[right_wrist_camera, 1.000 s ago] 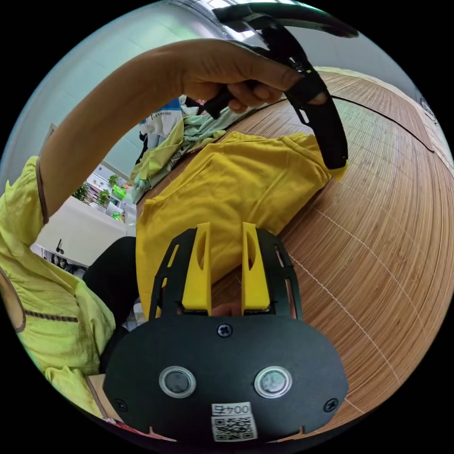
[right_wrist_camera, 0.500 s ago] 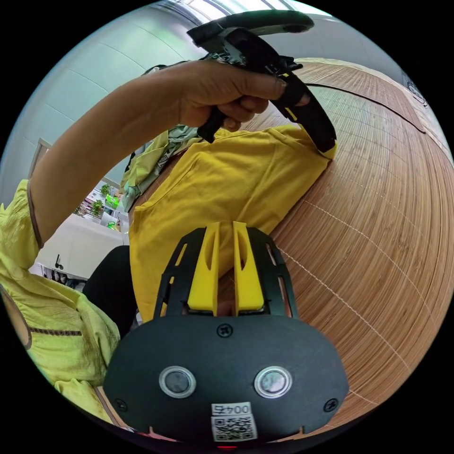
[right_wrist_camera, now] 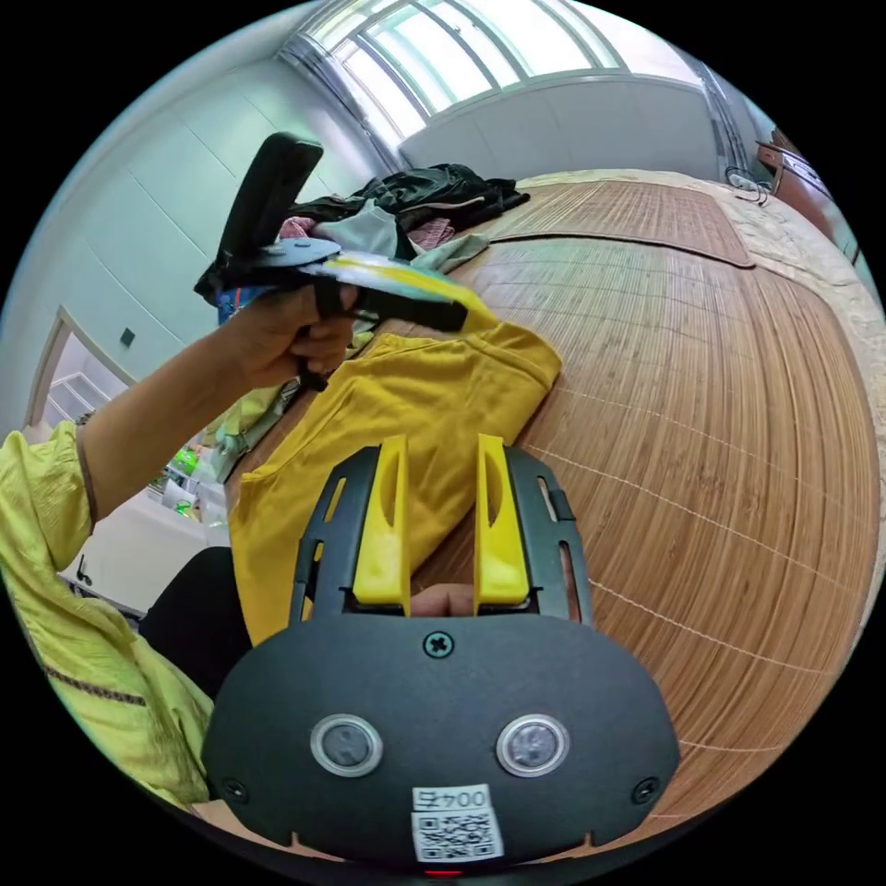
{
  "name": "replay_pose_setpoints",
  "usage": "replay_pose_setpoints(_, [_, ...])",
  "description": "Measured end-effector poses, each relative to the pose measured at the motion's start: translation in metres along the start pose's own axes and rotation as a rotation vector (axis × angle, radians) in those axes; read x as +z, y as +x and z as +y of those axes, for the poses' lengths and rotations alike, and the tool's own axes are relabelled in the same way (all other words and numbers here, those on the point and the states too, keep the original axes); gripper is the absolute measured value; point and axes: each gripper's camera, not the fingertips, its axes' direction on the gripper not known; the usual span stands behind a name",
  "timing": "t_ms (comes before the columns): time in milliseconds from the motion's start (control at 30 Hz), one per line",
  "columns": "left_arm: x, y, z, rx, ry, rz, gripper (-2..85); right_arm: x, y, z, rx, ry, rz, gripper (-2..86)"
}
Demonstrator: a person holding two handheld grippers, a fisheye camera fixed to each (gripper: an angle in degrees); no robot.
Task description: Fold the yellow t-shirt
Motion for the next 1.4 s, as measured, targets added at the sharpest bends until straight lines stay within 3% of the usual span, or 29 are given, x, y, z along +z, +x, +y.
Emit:
replay_pose_setpoints(100, [0.016, -0.007, 0.003, -0.085, -0.081, -0.031, 0.4, 0.008, 0.001, -0.006, 0.034, -0.063, 0.072, 9.9])
replay_pose_setpoints(300, [-0.045, -0.030, 0.033, -0.249, 0.080, 0.167, 0.3, -0.020, 0.017, -0.011, 0.103, -0.013, 0.011, 8.8])
replay_pose_setpoints(433, [-0.118, -0.023, 0.091, -0.324, 0.155, 0.222, 0.3, -0.052, 0.044, -0.005, 0.193, 0.085, -0.136, 7.0])
replay_pose_setpoints(633, [-0.188, 0.050, 0.206, -0.339, 0.096, 0.084, 0.2, -0.061, 0.037, -0.014, 0.133, 0.035, -0.176, 6.5])
replay_pose_setpoints(800, [-0.246, 0.075, 0.300, -0.480, 0.228, 0.091, 0.3, -0.079, 0.027, -0.014, 0.095, -0.011, -0.118, 4.9])
replay_pose_setpoints(1100, [-0.314, 0.088, 0.371, -0.656, 0.261, 0.027, 0.7, -0.139, -0.009, 0.054, 0.317, 0.114, -0.319, 7.6])
replay_pose_setpoints(1233, [-0.347, 0.077, 0.416, -0.775, 0.337, 0.158, 1.6, -0.145, -0.037, 0.114, 0.458, 0.150, -0.334, 8.3])
replay_pose_setpoints(1400, [-0.357, 0.087, 0.426, -0.766, 0.339, 0.237, 4.2, -0.148, -0.053, 0.153, 0.529, 0.167, -0.331, 8.5])
